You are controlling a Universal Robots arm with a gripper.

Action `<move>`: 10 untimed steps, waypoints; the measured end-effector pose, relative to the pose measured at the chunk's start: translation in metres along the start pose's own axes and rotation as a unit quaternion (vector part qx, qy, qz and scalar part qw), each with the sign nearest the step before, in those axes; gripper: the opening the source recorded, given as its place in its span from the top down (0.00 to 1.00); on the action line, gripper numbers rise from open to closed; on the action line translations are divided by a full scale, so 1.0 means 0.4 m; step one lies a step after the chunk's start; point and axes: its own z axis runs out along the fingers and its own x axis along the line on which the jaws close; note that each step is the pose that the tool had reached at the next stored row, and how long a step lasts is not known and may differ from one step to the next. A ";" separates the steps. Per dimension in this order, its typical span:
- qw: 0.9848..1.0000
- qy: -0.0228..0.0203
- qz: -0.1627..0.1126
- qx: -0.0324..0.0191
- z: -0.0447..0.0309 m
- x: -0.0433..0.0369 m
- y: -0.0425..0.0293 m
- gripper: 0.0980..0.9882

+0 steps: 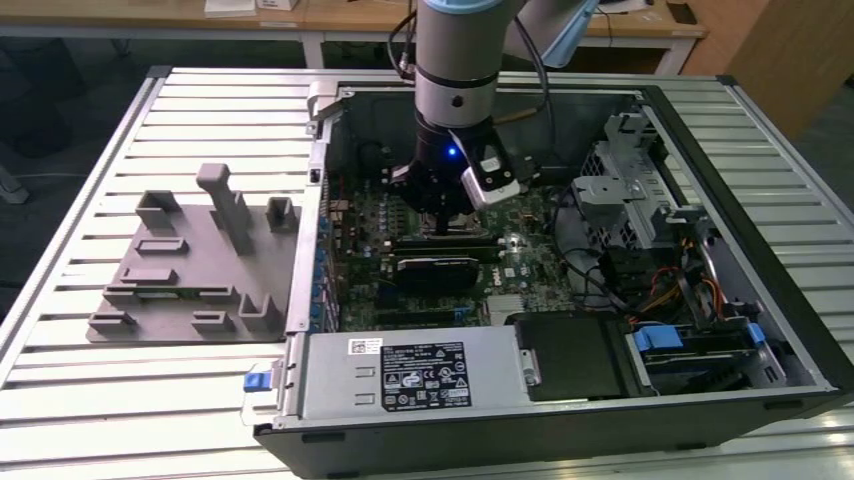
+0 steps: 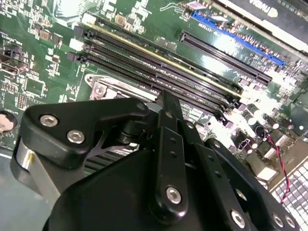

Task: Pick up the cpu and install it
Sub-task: 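Install the second cpu locking lever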

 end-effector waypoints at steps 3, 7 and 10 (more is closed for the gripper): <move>1.000 0.000 -0.005 -0.002 0.003 0.003 -0.004 0.99; 1.000 0.000 -0.018 -0.003 0.009 0.009 -0.009 0.99; 0.999 0.000 -0.032 -0.006 0.013 0.012 -0.010 0.99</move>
